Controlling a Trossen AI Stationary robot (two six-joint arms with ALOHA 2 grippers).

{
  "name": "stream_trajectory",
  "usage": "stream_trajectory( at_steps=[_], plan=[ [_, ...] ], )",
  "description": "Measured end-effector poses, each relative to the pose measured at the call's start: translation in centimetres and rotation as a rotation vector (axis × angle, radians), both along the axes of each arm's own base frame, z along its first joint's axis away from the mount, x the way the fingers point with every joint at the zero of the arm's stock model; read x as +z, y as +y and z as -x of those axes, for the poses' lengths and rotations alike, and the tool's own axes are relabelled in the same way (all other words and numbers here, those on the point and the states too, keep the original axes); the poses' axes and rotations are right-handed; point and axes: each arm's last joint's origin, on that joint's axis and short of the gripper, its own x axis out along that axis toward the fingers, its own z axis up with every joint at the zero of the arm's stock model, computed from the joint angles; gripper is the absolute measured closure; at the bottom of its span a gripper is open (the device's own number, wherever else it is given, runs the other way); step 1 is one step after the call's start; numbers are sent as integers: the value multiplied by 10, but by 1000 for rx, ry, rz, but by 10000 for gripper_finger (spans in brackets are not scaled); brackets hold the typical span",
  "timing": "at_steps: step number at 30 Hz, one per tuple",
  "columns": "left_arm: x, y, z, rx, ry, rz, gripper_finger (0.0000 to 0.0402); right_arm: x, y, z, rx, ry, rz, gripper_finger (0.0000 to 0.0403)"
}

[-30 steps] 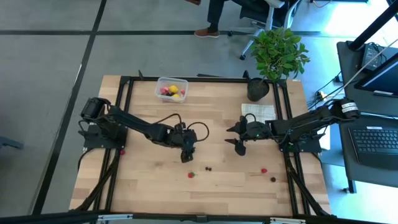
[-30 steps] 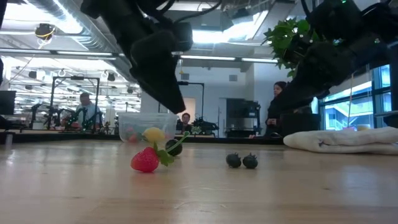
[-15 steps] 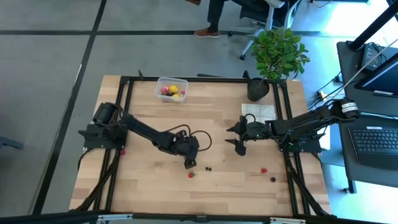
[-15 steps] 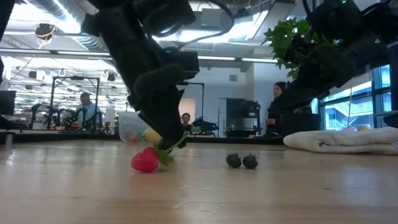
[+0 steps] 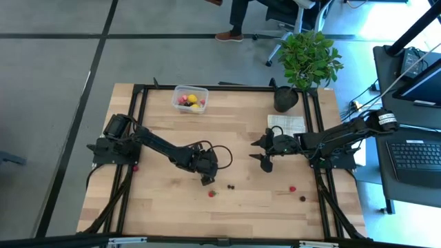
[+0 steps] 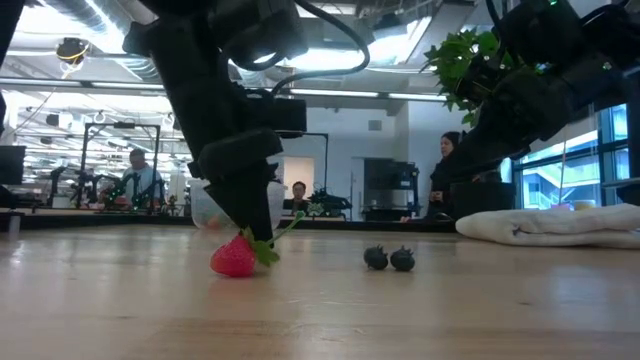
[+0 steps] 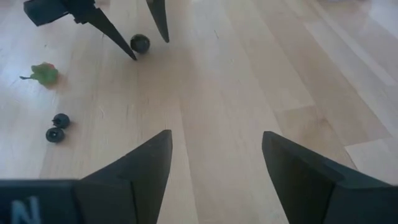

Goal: Pick and placing Produce into tupperware
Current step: Put the top black cherry into the transparent bin

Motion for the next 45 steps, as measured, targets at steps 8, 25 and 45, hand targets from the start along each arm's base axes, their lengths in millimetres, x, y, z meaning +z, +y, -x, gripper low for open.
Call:
stream_trajectory(
  at_steps=[8, 25, 45],
  plan=[
    [0, 0, 3, -9, 42, 17, 175, 0, 0, 0, 0, 0, 0, 151],
    [-1, 0, 5, -13, 53, 7, 222, 0, 0, 0, 0, 0, -2, 151],
    [-2, 0, 7, -117, 114, -13, 290, 0, 0, 0, -11, -2, -20, 151]
  ],
)
